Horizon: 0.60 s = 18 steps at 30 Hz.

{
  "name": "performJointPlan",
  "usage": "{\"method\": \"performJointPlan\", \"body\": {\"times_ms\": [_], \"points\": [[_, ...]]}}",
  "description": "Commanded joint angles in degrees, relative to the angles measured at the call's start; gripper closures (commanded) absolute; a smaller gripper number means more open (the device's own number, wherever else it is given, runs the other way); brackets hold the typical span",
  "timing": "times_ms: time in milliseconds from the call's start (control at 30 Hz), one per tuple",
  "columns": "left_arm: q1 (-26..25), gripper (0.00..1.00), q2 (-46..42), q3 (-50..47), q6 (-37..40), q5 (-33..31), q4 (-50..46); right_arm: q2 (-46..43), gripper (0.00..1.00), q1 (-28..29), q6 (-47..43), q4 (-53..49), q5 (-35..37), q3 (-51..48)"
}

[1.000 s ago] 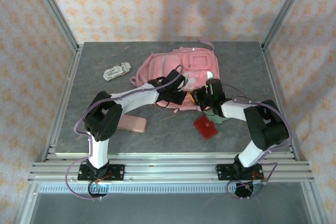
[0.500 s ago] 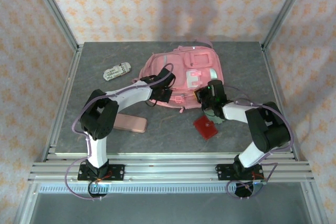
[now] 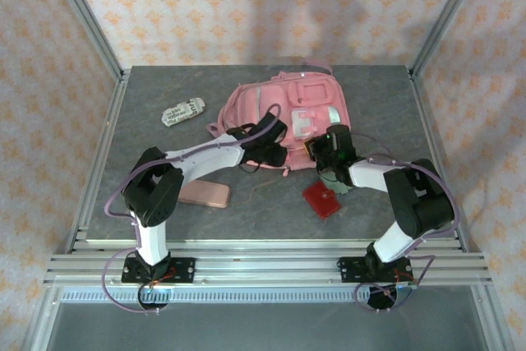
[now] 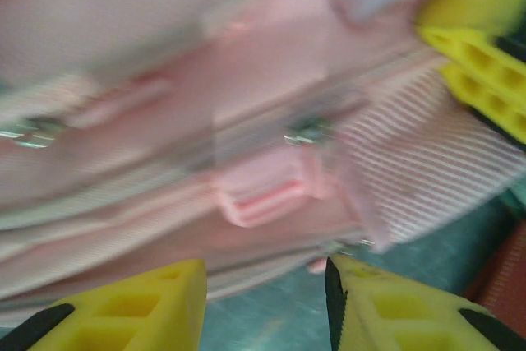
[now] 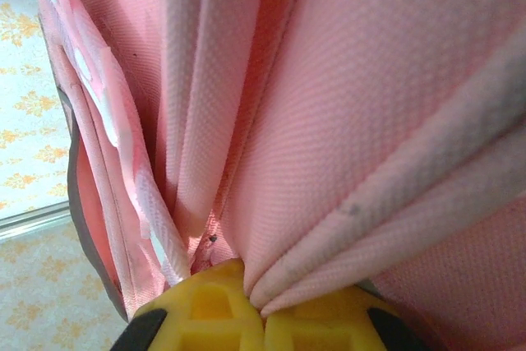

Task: Pack books, pencil case, and school supplies into a backpack

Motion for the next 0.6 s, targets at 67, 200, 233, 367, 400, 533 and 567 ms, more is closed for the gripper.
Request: {"method": "performJointPlan", "body": {"times_ms": [67, 200, 233, 367, 400, 533, 567], "points": [[-3.68, 0.57, 5.58, 4.01, -5.20, -7.65, -0.69, 0.50, 1.00, -0.31, -2.38, 3.57, 0.00, 0.67], [-4.27, 0.57, 7.76, 5.99, -6.86, -13.09, -0.64, 0.72, 1.00, 0.15, -2.41, 3.84, -0.40, 0.84], [-4.31, 0.57, 8.50, 6.63, -7.15, -14.40, -0.87, 0.64, 1.00, 0.31, -2.40, 3.84, -0.37, 0.93], [-4.32, 0.57, 10.67, 8.79, -8.29, -19.29, -1.44, 0.29, 1.00, 0.92, -2.55, 3.92, -0.50, 1.02], [-4.32, 0.54, 10.73, 8.75, -8.49, -20.03, -0.86, 0.14, 1.00, 1.13, -2.64, 3.84, -0.49, 1.02], [-4.31, 0.50, 11.65, 9.76, -8.32, -19.68, 1.33, -0.12, 1.00, 1.98, -2.78, 3.74, -0.33, 0.95], [-4.32, 0.49, 12.13, 10.37, -8.15, -19.74, 1.48, -0.11, 1.00, 2.15, -2.74, 3.79, -0.26, 0.95]]}}
